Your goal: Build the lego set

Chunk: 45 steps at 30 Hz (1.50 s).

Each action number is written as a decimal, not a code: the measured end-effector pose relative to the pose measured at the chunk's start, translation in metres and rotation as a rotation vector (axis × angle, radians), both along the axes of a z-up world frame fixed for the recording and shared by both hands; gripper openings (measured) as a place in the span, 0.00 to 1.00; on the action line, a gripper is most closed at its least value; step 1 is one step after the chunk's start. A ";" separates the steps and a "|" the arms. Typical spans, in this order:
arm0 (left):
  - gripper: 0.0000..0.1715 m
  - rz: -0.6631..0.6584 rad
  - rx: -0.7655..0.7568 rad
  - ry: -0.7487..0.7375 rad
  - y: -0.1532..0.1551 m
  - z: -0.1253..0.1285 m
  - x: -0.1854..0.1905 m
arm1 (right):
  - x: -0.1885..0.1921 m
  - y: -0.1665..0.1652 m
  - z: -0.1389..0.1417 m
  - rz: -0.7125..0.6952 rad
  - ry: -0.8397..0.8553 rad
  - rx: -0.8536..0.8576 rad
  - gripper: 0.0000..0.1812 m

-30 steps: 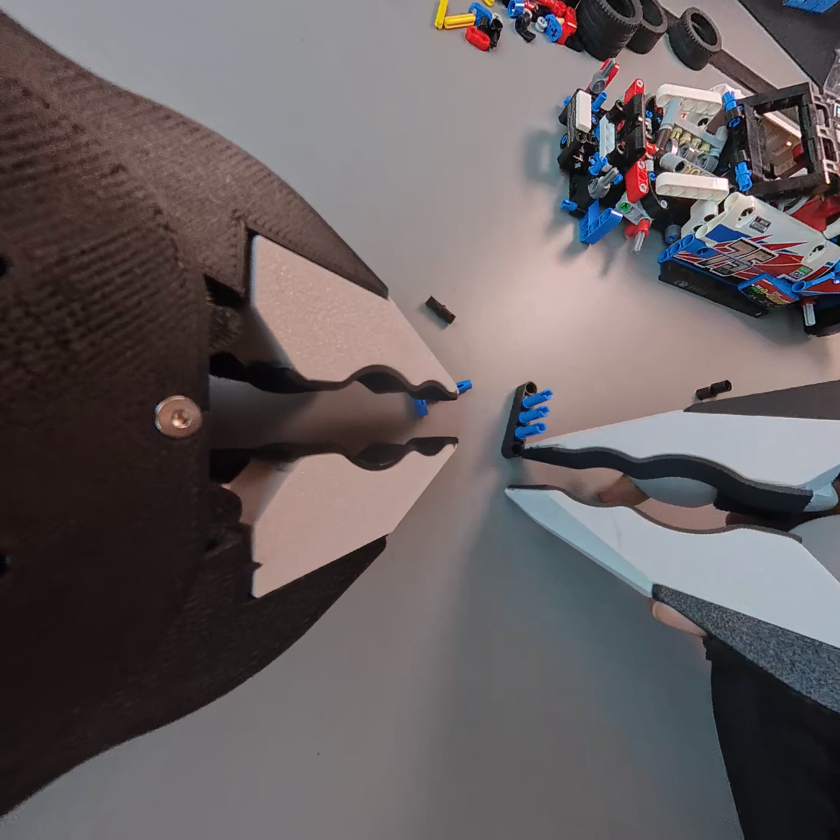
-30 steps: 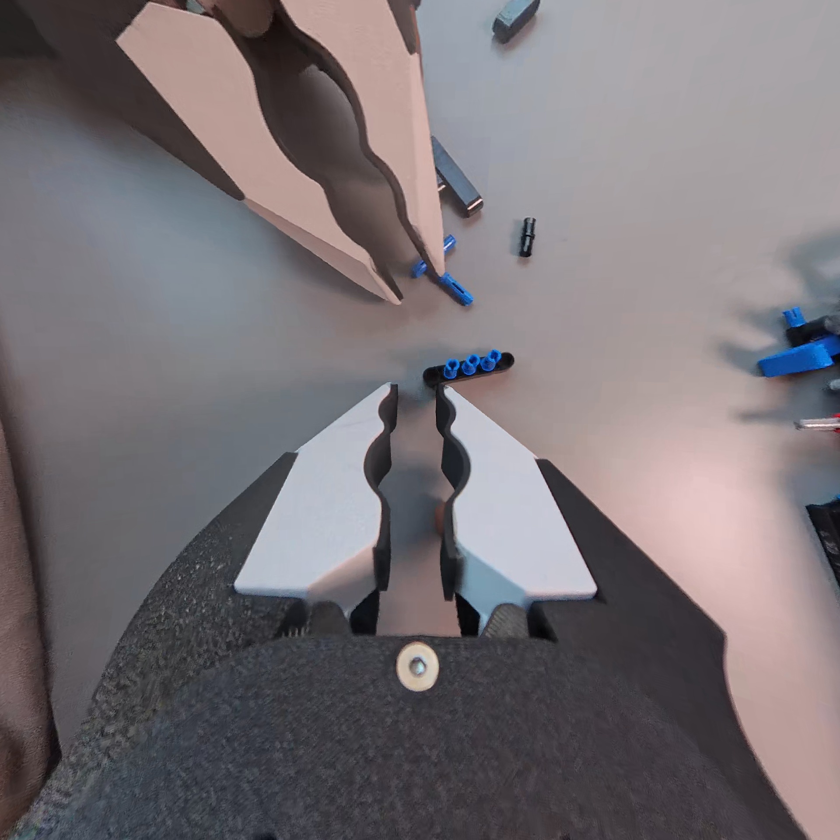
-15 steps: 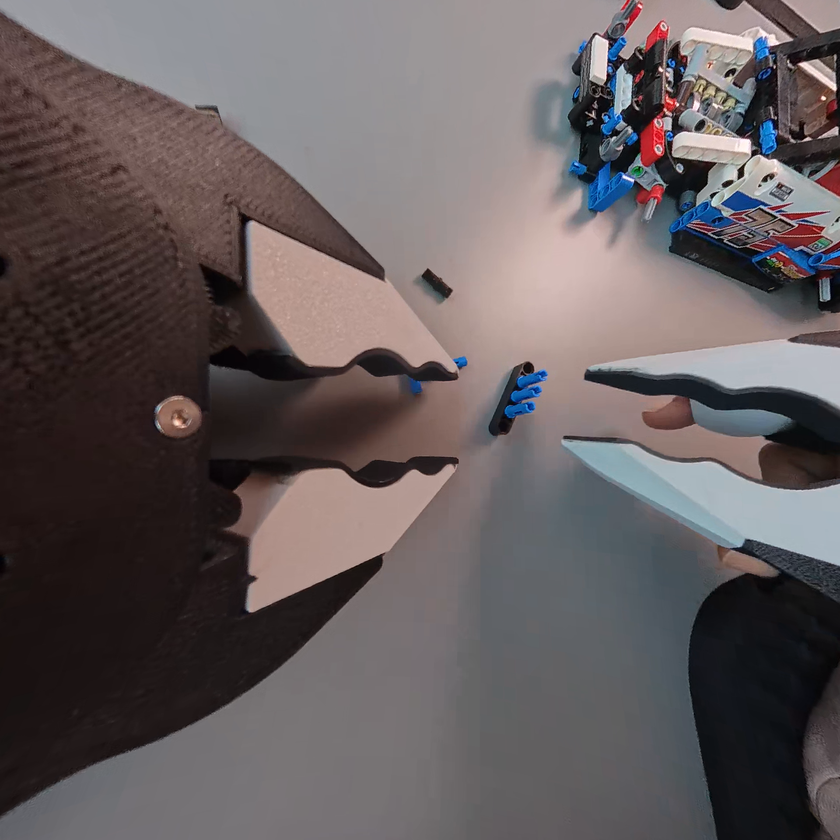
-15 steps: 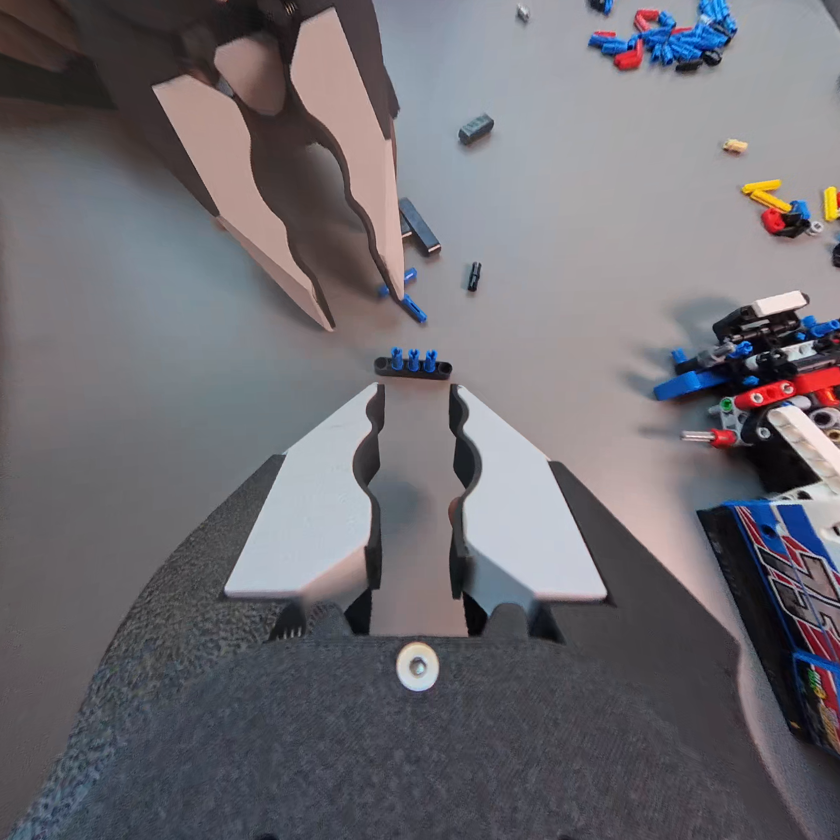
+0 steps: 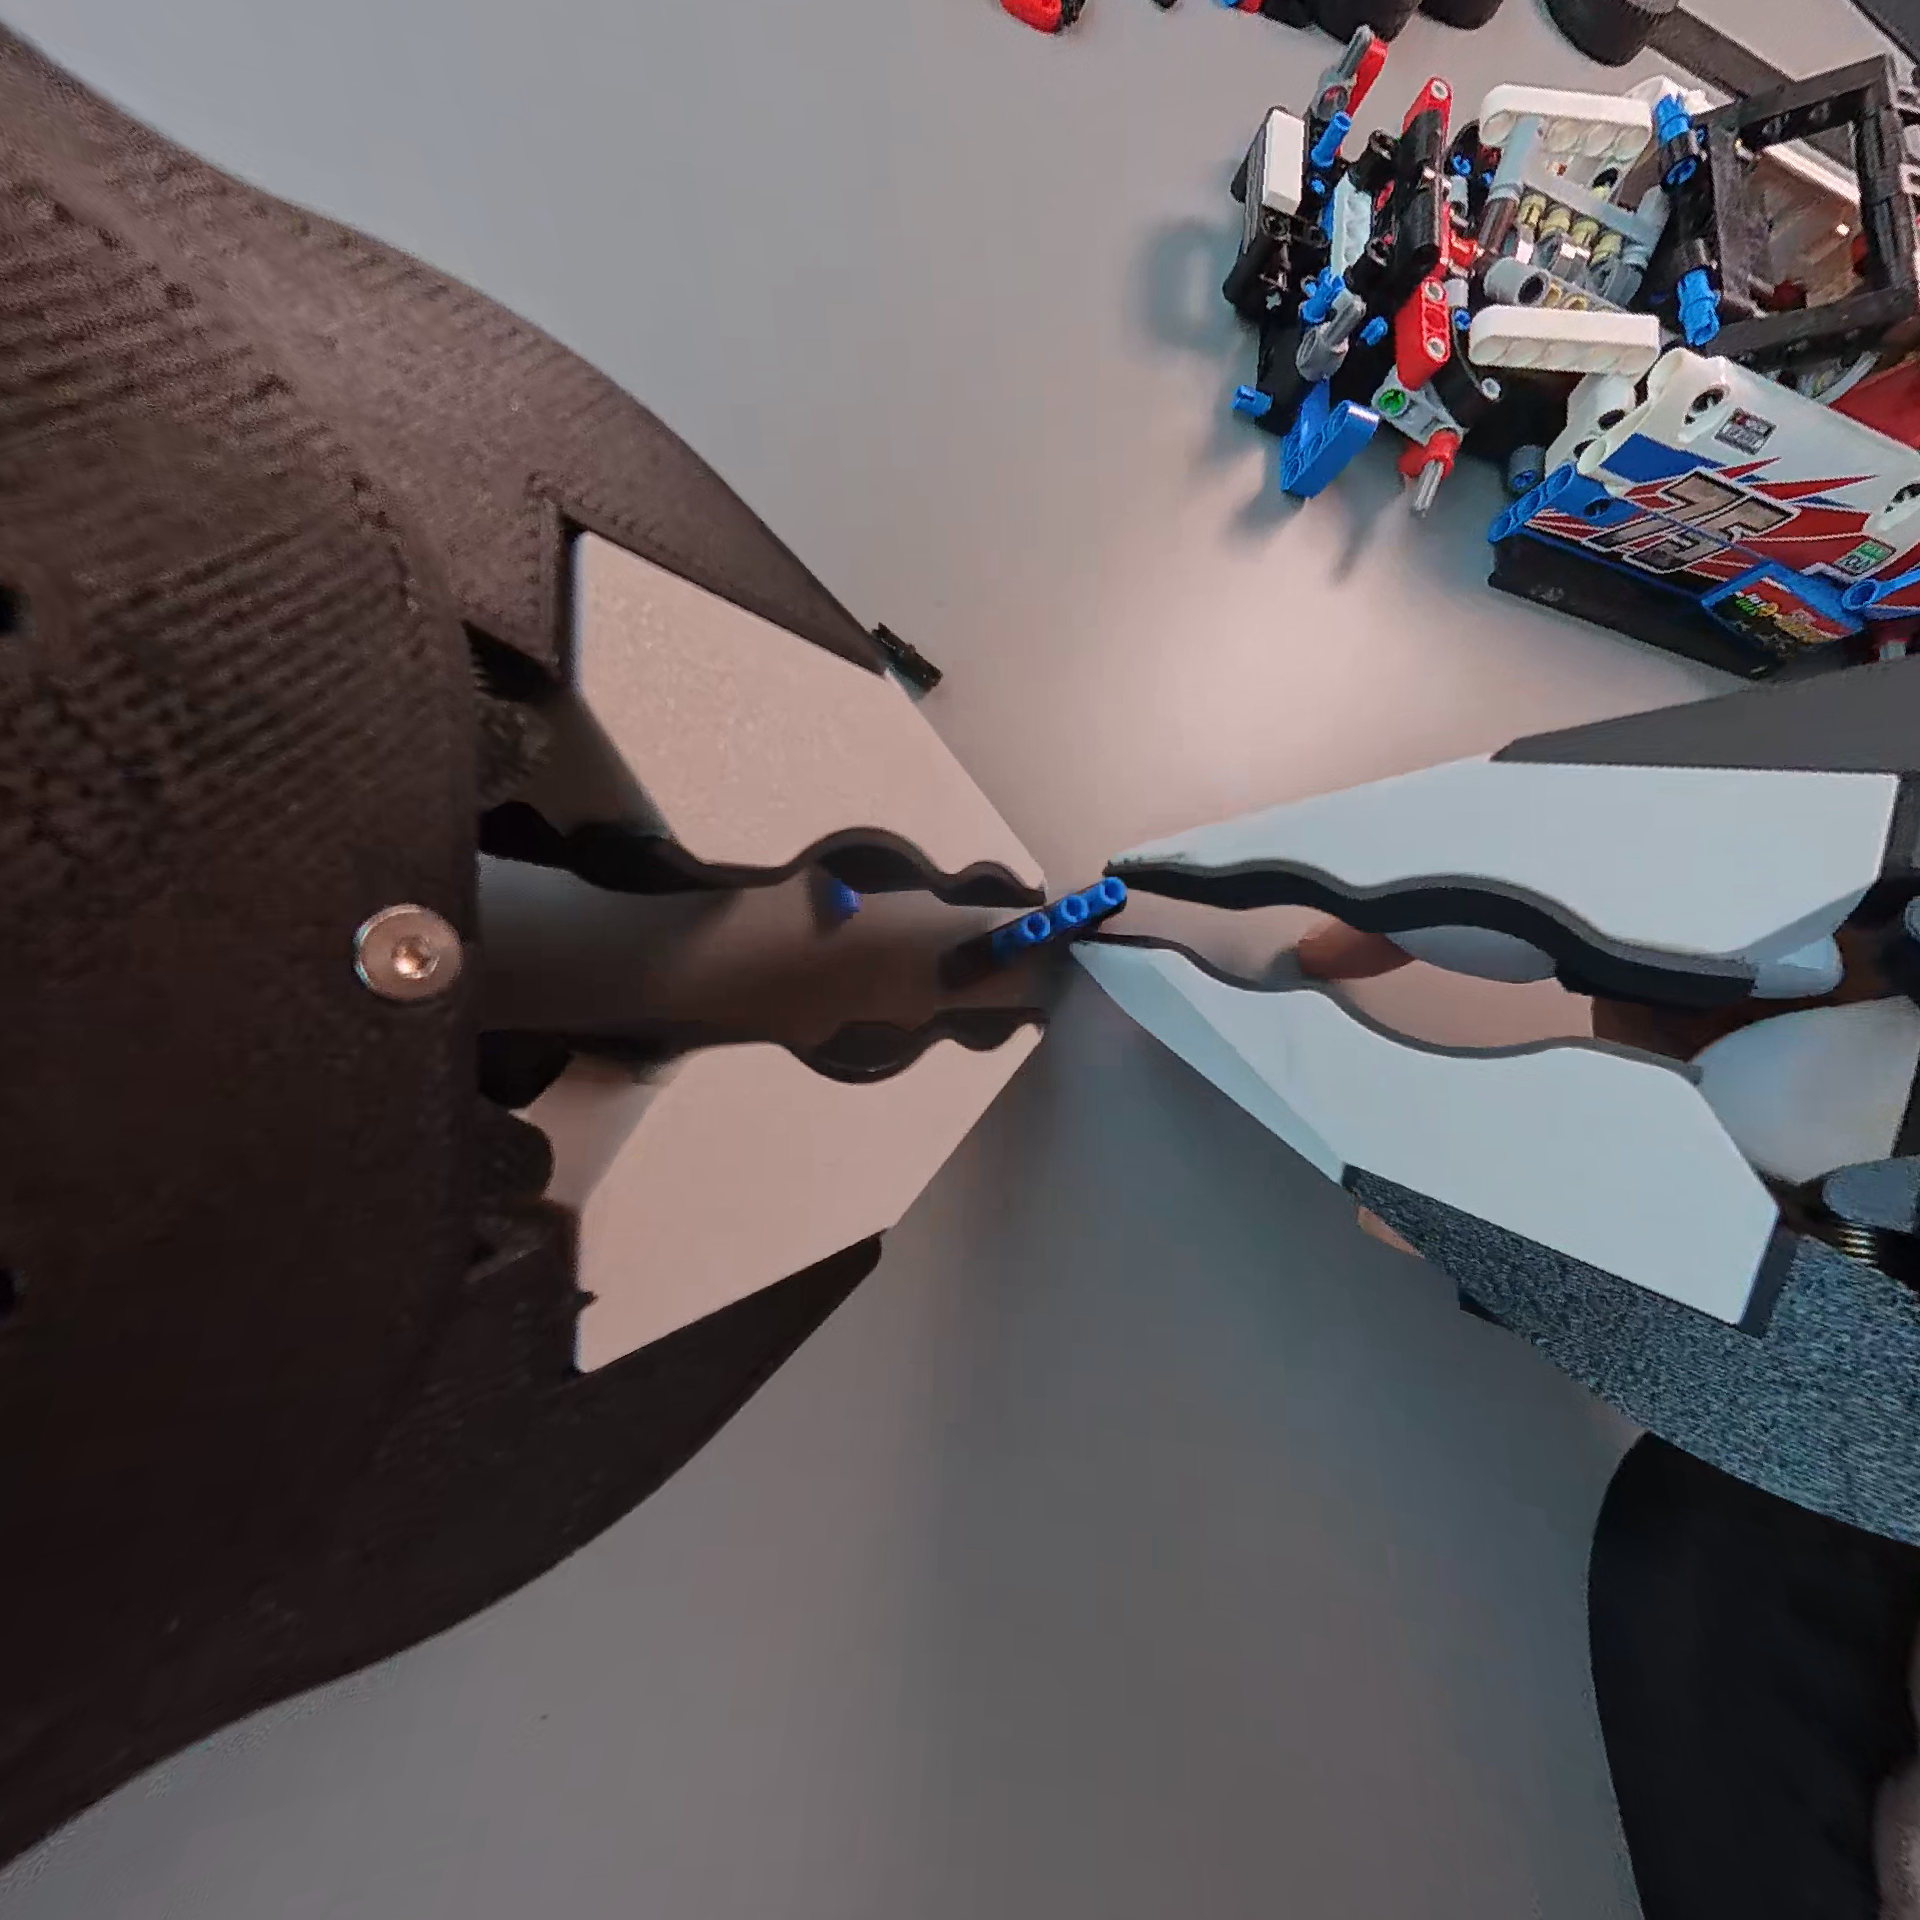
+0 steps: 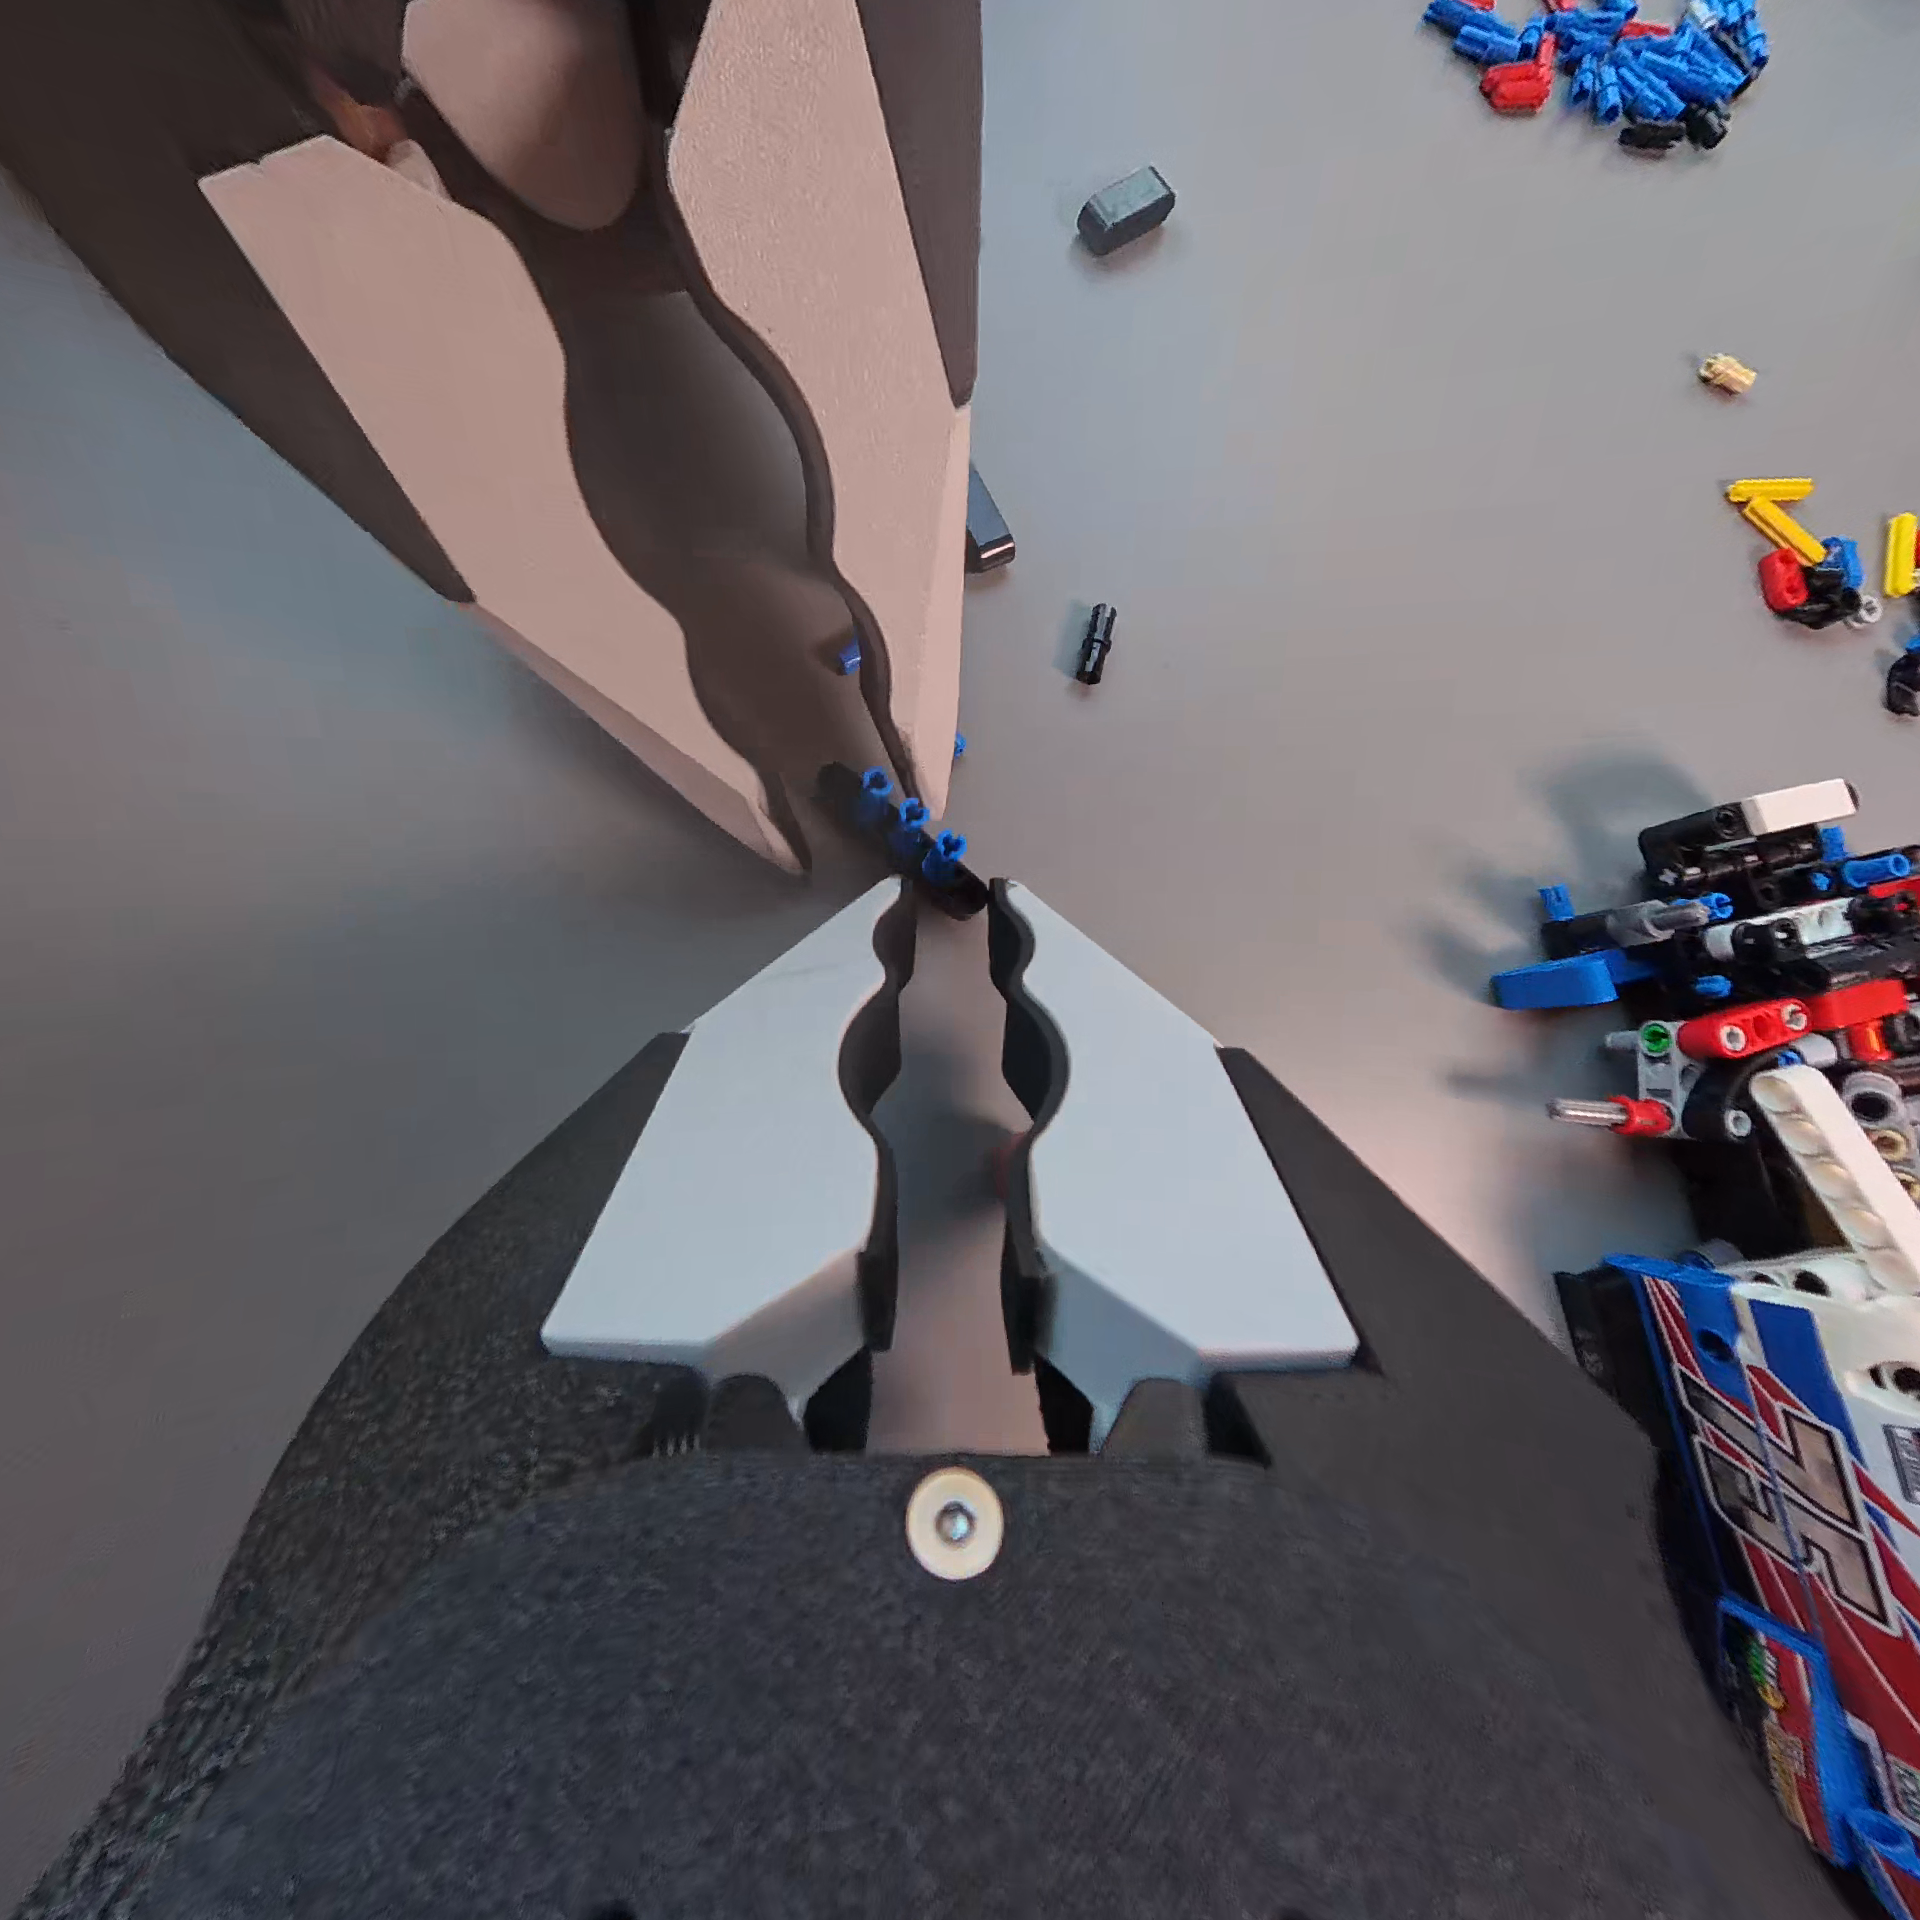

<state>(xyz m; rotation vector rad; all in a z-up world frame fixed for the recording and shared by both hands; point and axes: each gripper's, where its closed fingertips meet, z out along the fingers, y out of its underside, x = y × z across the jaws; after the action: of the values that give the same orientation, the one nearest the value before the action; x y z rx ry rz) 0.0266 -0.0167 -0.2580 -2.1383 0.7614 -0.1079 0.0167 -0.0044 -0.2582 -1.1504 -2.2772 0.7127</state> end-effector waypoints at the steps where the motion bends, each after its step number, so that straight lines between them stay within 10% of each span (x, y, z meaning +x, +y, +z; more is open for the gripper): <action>1: 0.08 -0.007 0.002 0.008 -0.001 0.000 -0.001 | 0.001 -0.003 0.001 0.009 0.006 -0.011 0.05; 11: 0.03 -0.197 0.325 0.275 -0.012 0.026 0.007 | 0.018 -0.026 0.015 0.107 0.015 -0.262 0.16; 16: 0.03 -0.229 0.430 0.361 -0.015 0.036 0.011 | 0.017 -0.034 0.027 0.159 0.081 -0.284 0.05; 21: 0.22 -0.159 0.208 -0.154 -0.024 0.046 0.006 | 0.012 -0.029 0.038 0.229 0.275 -0.083 0.04; 27: 0.14 -0.209 0.007 -0.645 -0.041 0.068 0.007 | 0.010 -0.043 0.063 0.353 0.550 0.139 0.04; 40: 0.04 -0.239 0.124 -0.536 -0.042 0.075 0.007 | 0.014 -0.047 0.070 0.388 0.598 0.155 0.04; 45: 0.04 -0.246 0.255 -0.297 -0.040 0.070 0.001 | 0.020 -0.041 0.076 0.303 0.461 -0.191 0.12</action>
<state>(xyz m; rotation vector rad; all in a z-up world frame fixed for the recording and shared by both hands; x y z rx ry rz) 0.0280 -0.0565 -0.1877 -1.7328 0.8098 -0.4258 0.0364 -0.0452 -0.1820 -0.6298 -2.0294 1.1957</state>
